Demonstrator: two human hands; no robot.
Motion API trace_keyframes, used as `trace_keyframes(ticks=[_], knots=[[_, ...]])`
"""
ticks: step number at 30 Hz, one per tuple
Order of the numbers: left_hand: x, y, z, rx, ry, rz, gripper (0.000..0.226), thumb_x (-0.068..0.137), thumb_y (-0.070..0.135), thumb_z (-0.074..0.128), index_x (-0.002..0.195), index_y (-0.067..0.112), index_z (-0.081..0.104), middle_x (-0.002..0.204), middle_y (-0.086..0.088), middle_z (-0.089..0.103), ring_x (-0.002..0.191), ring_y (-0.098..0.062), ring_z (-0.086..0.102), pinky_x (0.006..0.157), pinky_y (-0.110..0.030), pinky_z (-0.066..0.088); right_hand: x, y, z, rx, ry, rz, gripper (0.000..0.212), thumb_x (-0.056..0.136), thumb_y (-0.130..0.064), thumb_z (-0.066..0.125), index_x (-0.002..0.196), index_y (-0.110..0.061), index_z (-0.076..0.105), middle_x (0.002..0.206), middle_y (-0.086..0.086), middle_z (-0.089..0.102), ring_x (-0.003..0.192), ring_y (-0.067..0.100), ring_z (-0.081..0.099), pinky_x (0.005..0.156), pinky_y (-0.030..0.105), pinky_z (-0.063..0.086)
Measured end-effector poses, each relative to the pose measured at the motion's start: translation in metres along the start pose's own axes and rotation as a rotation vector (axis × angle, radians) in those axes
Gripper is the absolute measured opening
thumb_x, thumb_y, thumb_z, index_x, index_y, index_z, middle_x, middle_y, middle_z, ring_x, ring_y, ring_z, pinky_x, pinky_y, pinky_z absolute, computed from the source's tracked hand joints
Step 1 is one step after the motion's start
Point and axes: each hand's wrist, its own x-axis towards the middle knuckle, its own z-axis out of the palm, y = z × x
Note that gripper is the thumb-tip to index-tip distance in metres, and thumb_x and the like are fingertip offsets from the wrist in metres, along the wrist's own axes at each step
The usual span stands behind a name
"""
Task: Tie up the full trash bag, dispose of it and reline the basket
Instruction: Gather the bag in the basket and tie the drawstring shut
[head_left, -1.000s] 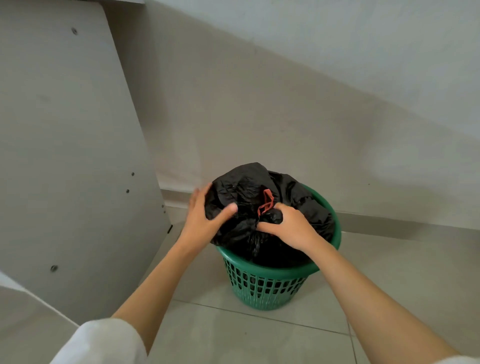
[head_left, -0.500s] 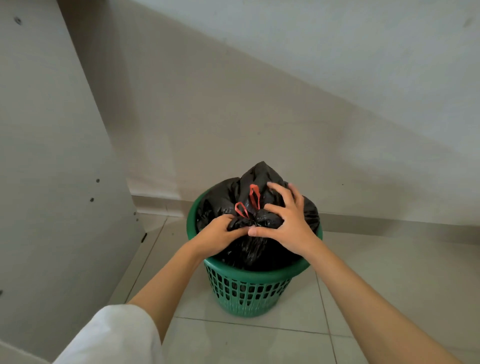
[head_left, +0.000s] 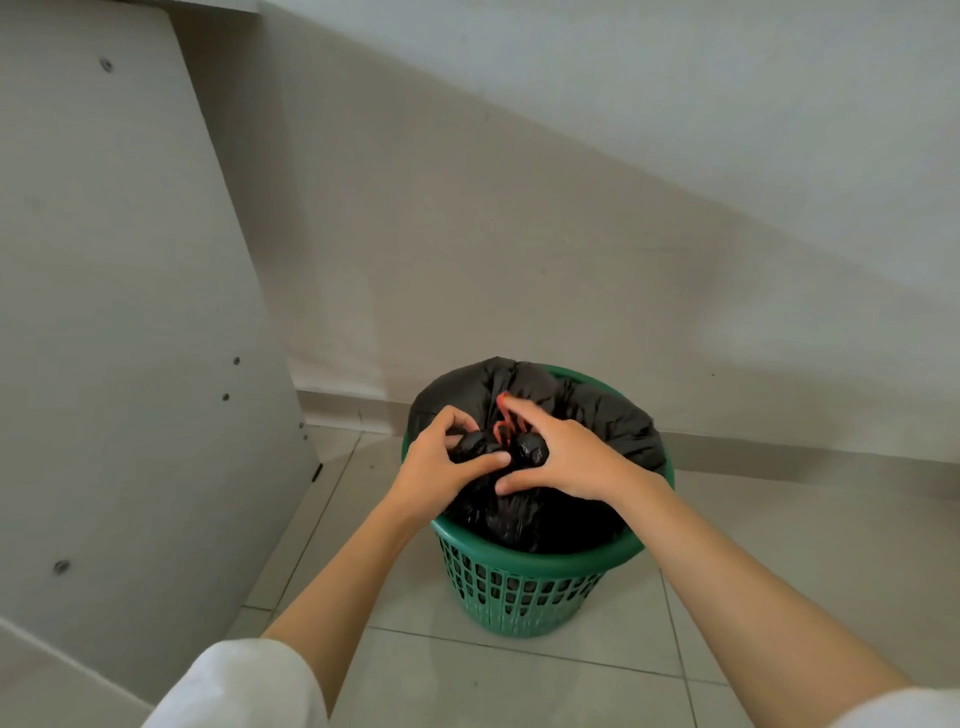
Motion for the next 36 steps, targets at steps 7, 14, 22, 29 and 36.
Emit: trace_keyframes(ticks=[7, 14, 22, 29, 36], knots=[[-0.018, -0.009, -0.018, 0.018, 0.499, -0.144, 0.033, 0.087, 0.042, 0.060, 0.108, 0.017, 0.056, 0.110, 0.004, 0.060, 0.106, -0.013, 0.055, 0.090, -0.029, 0.045, 0.006, -0.007, 0.003, -0.112, 0.051, -0.024, 0.030, 0.078, -0.038, 0.070, 0.063, -0.020, 0.052, 0.061, -0.003, 0.054, 0.065, 0.023, 0.056, 0.057, 0.031, 0.034], [-0.005, -0.019, -0.009, -0.298, 0.392, -0.591, 0.062, 0.087, 0.054, 0.054, 0.132, 0.012, 0.045, 0.128, -0.009, 0.055, 0.112, -0.029, 0.056, 0.097, -0.044, 0.046, -0.008, -0.007, -0.012, 0.066, -0.159, -0.045, 0.070, 0.054, -0.073, 0.070, 0.089, -0.012, 0.066, 0.090, 0.018, 0.067, 0.078, 0.026, 0.062, 0.072, 0.040, 0.047], [-0.011, -0.014, -0.004, -0.447, 0.381, -0.602, 0.065, 0.090, 0.053, 0.049, 0.136, 0.006, 0.043, 0.129, -0.014, 0.057, 0.113, -0.031, 0.057, 0.094, -0.043, 0.048, -0.019, -0.023, 0.013, -0.003, 0.162, -0.022, 0.053, 0.060, -0.083, 0.054, 0.073, -0.032, 0.060, 0.061, -0.002, 0.059, 0.057, 0.012, 0.054, 0.055, 0.033, 0.036], [-0.001, -0.033, 0.006, -0.360, 0.504, -0.671, 0.048, 0.092, 0.046, 0.049, 0.114, 0.005, 0.059, 0.110, -0.015, 0.065, 0.096, -0.032, 0.061, 0.087, -0.042, 0.051, -0.016, -0.012, 0.021, 0.077, 0.421, -0.029, 0.056, 0.082, -0.054, 0.061, 0.053, -0.017, 0.030, 0.046, -0.003, 0.031, 0.044, 0.013, 0.032, 0.051, 0.032, 0.022], [0.003, -0.033, 0.027, -0.099, 0.740, -0.571, 0.032, 0.099, 0.029, 0.044, 0.109, 0.001, 0.055, 0.097, -0.016, 0.062, 0.077, -0.026, 0.052, 0.068, -0.034, 0.040, -0.011, -0.004, 0.010, 0.031, 0.580, -0.033, 0.049, 0.084, -0.047, 0.063, 0.060, -0.007, 0.047, 0.047, 0.000, 0.038, 0.042, 0.015, 0.032, 0.046, 0.025, 0.020]])
